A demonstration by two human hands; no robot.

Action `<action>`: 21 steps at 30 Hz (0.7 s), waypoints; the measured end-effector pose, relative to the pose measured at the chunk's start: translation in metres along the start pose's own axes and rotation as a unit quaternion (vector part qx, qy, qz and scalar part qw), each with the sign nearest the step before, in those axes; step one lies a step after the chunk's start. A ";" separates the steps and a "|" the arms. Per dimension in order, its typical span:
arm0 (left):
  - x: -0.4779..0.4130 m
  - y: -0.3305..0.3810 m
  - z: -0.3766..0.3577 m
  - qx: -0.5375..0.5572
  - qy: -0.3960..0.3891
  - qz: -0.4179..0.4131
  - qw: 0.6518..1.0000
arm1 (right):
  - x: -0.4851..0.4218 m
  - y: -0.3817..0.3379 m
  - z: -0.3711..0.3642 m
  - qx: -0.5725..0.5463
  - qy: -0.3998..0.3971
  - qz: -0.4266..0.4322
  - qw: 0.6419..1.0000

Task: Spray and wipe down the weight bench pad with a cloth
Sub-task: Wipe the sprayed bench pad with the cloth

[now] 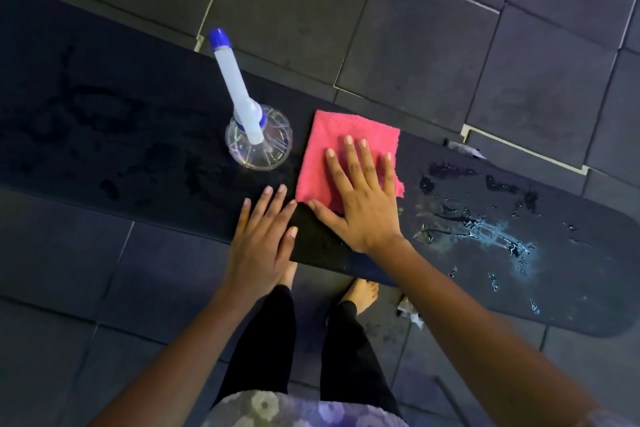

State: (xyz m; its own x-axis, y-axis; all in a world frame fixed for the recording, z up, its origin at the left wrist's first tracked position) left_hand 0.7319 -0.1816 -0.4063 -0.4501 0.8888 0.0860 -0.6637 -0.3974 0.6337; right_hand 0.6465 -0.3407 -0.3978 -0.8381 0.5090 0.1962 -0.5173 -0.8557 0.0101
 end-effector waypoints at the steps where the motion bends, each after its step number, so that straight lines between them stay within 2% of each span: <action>1: 0.001 0.000 -0.002 -0.012 -0.005 -0.001 1.000 | -0.002 0.001 0.003 0.003 0.007 -0.003 1.000; 8: 0.004 0.005 -0.013 -0.074 -0.025 -0.006 0.997 | -0.053 -0.011 -0.011 0.024 -0.034 -0.055 0.998; 13: 0.001 0.011 -0.014 -0.079 -0.027 -0.004 0.997 | -0.052 0.016 -0.012 0.031 -0.009 0.009 0.999; 15: 0.001 0.011 -0.014 -0.077 -0.028 -0.002 0.997 | -0.050 0.046 -0.013 0.024 -0.008 -0.044 0.999; 18: 0.000 0.012 -0.018 -0.086 -0.018 0.009 0.996 | -0.046 0.067 -0.014 0.001 -0.016 -0.210 0.978; 19: 0.001 0.013 -0.020 -0.094 -0.014 0.013 0.995 | -0.046 0.060 -0.013 0.001 -0.021 -0.236 0.971; 21: 0.001 0.014 -0.025 -0.106 -0.006 0.023 0.994 | -0.049 0.035 -0.011 -0.024 -0.028 -0.208 0.977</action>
State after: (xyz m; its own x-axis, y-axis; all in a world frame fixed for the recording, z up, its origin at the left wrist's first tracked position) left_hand 0.7068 -0.1917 -0.4161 -0.4761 0.8709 0.1217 -0.7543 -0.4756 0.4527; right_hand 0.6673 -0.3949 -0.4177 -0.5431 0.8054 0.2375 -0.8203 -0.5693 0.0549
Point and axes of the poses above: each hand's wrist, its own x-axis away from the middle knuckle, its own z-axis out of the back of the hand, y = z × x, the point moved 5 cm from there along -x, towards the middle knuckle, and after that the axes turned 11 degrees about x, right-handed, at the moved point
